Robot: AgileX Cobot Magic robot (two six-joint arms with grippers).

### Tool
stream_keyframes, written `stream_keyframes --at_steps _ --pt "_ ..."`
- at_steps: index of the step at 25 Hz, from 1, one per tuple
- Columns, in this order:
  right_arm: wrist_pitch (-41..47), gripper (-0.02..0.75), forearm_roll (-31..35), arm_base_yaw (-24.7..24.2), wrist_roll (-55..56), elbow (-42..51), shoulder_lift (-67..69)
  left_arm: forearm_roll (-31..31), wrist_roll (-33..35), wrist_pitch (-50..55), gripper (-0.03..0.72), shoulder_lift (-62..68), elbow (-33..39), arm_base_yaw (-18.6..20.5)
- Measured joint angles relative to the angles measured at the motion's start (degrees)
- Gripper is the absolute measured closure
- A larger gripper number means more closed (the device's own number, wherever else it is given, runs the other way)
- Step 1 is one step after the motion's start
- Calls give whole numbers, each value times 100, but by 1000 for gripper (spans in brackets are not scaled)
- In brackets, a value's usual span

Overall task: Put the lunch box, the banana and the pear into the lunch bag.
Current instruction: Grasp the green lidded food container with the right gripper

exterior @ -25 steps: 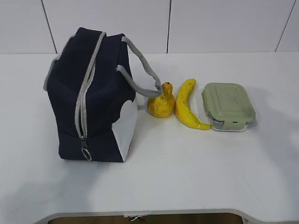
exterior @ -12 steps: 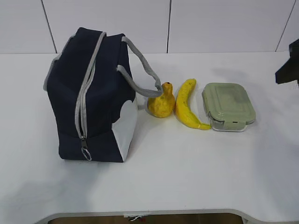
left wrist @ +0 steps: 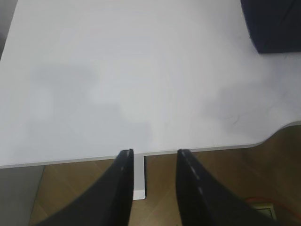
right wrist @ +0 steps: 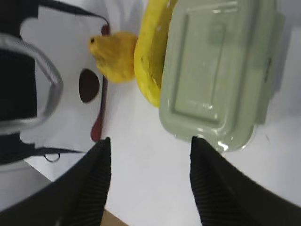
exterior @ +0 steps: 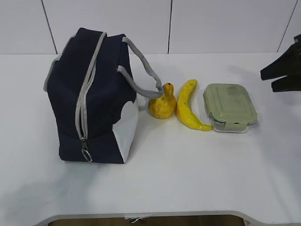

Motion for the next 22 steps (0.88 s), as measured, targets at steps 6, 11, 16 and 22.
stream_keyframes --at_steps 6,11,16,22 --pt "27 303 483 -278 -283 -219 729 0 0 0 449 37 0 0" --pt "27 304 494 -278 -306 -317 980 0 0 0 449 47 0 0" --pt "27 303 482 -278 -309 -317 1005 0 0 0 449 47 0 0" --pt "41 285 250 -278 -320 -514 1167 0 0 0 449 47 0 0"
